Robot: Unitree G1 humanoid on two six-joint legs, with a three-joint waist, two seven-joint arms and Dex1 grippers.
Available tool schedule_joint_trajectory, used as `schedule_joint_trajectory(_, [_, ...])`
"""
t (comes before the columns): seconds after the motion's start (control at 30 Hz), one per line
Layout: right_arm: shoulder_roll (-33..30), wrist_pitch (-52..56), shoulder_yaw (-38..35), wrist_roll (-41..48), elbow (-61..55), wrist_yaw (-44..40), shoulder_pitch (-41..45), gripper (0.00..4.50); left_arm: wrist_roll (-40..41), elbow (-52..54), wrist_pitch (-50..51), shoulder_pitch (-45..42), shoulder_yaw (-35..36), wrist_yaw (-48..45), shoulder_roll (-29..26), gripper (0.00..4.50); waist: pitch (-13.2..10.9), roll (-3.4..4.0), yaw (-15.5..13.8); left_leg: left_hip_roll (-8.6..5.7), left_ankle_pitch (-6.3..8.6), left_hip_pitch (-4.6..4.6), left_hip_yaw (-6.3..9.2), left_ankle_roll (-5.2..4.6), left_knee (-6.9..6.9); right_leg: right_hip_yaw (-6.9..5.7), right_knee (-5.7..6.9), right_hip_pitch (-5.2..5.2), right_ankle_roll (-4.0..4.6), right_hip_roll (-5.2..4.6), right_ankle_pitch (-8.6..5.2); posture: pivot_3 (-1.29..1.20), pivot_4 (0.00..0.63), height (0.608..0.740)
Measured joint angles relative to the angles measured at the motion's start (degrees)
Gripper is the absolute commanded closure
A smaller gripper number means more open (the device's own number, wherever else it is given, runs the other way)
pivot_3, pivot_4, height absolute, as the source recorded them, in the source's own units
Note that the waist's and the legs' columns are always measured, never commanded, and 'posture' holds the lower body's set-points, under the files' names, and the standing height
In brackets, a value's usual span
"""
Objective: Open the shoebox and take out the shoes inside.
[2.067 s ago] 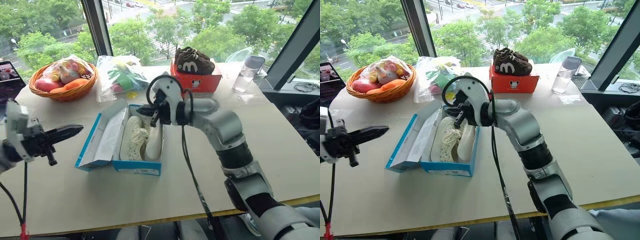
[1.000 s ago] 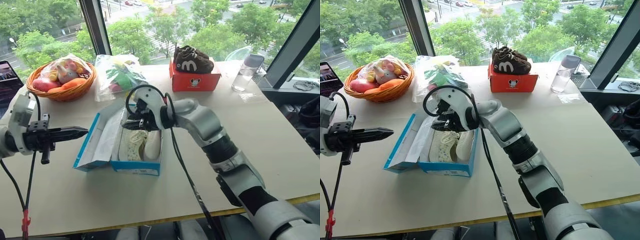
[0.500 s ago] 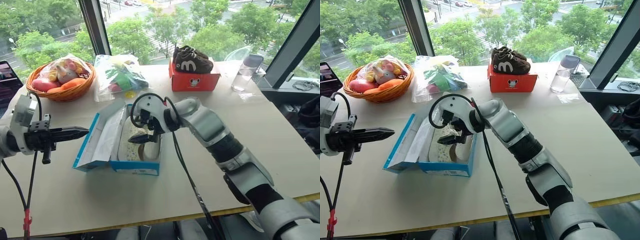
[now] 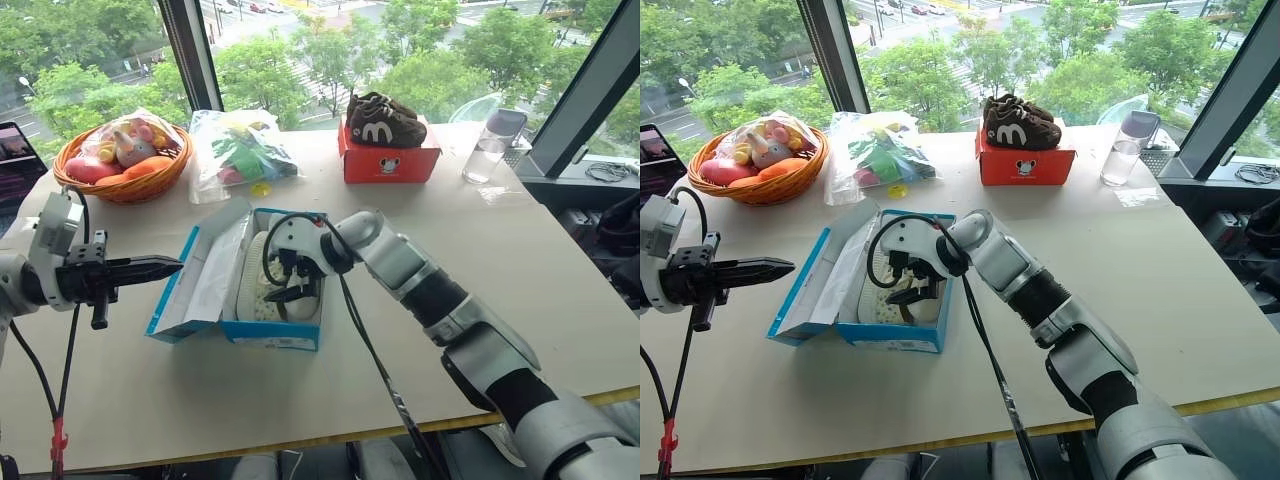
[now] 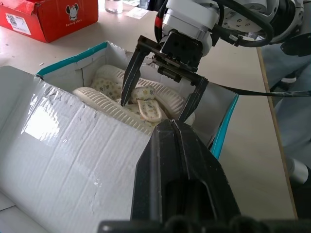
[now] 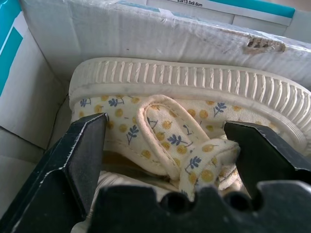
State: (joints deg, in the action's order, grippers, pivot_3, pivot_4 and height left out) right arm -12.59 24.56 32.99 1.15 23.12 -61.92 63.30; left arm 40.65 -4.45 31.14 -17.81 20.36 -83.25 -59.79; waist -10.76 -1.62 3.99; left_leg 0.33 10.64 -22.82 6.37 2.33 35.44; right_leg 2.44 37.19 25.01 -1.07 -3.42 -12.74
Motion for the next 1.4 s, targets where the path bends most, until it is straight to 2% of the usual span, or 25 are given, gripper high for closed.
schedule_joint_trajectory(0.17, [0.07,-0.84,0.00,-0.51,-0.01,-0.69,-0.01,2.75,-0.08,0.00,0.00,0.00,0.00,0.44,0.00,4.50,0.00,0.00,0.03,0.01,0.00,0.02,0.00,0.00,0.00,0.00,0.02,0.00,-0.01,0.01,0.00,0.00,0.150,0.740])
schedule_joint_trajectory(0.67, [0.33,-0.64,-0.56,-2.62,0.59,-0.53,0.28,2.75,-0.44,0.00,-0.29,-0.60,-1.40,1.40,0.78,4.50,0.00,0.00,-0.02,0.01,0.00,0.00,0.00,0.00,0.00,0.00,0.01,0.00,0.04,0.02,0.02,0.00,0.150,0.740])
schedule_joint_trajectory(0.7, [0.35,-0.61,-0.58,-2.62,0.57,-0.56,0.28,3.22,-0.62,0.00,-0.33,-0.70,-1.42,1.41,0.77,4.50,0.00,0.00,0.00,0.01,0.00,0.00,0.00,0.00,0.01,0.00,0.02,0.00,0.04,0.02,0.03,0.00,0.150,0.740])
schedule_joint_trajectory(0.73, [0.35,-0.61,-0.61,-2.64,0.57,-0.57,0.28,3.41,-0.79,0.00,-0.34,-0.78,-1.43,1.42,0.77,4.50,0.00,0.00,0.00,0.02,0.00,0.00,0.00,0.00,0.00,0.00,0.02,0.00,0.04,0.02,0.03,0.00,0.150,0.740])
schedule_joint_trajectory(0.83, [0.32,-0.62,-1.08,-2.70,0.49,-0.56,0.28,4.38,-1.08,-0.01,-0.35,-1.15,-1.47,1.45,0.77,4.50,0.00,0.00,0.00,0.02,0.00,0.00,0.00,0.00,0.00,0.00,0.02,0.00,0.04,0.02,0.03,0.00,0.150,0.740])
schedule_joint_trajectory(0.87, [0.28,-0.62,-1.14,-2.75,0.44,-0.56,0.28,4.48,-1.11,-0.02,-0.35,-1.39,-1.48,1.47,0.77,4.50,0.00,0.00,-0.01,0.01,0.00,0.00,0.00,0.00,0.00,0.00,0.01,0.00,0.04,0.02,0.03,0.00,0.150,0.740])
schedule_joint_trajectory(1.23, [0.43,0.00,-1.57,-3.39,-0.04,-0.52,0.22,4.48,-2.21,-0.06,-0.52,-2.23,-2.05,1.75,0.84,4.50,0.00,0.00,0.00,0.01,0.00,0.00,0.00,0.00,0.00,0.00,0.02,0.00,0.04,0.02,0.03,0.00,0.150,0.740])
schedule_joint_trajectory(1.4, [0.24,4.46,-3.69,-1.95,-2.10,-1.55,0.75,4.48,-2.33,-0.06,-0.71,-2.38,-2.43,1.75,0.92,4.50,0.00,0.00,-0.01,0.01,0.00,-0.06,0.00,0.00,0.01,0.00,0.02,0.05,0.06,0.02,0.04,0.00,0.150,0.740])
